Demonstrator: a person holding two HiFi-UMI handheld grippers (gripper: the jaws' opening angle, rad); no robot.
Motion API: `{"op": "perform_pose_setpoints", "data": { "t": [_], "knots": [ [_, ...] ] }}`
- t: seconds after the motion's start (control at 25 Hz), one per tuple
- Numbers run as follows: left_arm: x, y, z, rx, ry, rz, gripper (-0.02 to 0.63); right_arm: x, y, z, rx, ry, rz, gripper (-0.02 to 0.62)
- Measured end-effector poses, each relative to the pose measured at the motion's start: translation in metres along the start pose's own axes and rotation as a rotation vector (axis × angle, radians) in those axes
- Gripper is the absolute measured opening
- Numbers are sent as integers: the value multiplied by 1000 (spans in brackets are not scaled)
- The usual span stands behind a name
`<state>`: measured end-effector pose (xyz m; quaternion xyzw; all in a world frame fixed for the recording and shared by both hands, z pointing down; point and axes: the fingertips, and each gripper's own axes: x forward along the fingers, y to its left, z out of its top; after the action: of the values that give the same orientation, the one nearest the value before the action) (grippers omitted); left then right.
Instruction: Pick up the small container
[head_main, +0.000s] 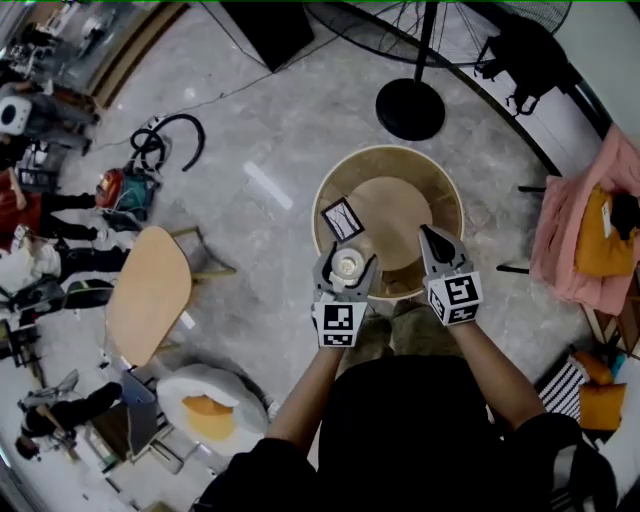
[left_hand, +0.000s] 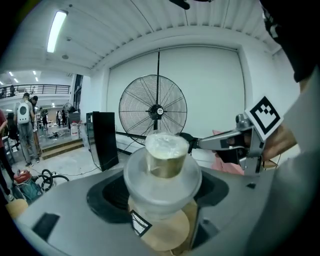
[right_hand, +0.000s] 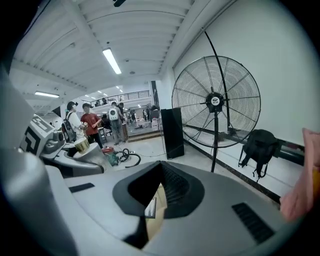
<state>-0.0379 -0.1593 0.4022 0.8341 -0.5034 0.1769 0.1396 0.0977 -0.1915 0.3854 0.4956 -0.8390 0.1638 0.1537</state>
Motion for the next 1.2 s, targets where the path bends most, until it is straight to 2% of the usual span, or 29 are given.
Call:
{"op": "perform_pose_setpoints", "data": {
  "t": [0.32,0.72,1.2],
  "knots": [
    [-36,-28,28,37,-19,-21,350,-45,9,37,-1,-70,-12,21],
    [-57,-25,59,59,-83,2,350,-72,7,58,-13,-116,-48,21],
    [-67,-32,68,20,-103,10,350,-83,7,62,-16,-129,-42,21]
  ]
}}
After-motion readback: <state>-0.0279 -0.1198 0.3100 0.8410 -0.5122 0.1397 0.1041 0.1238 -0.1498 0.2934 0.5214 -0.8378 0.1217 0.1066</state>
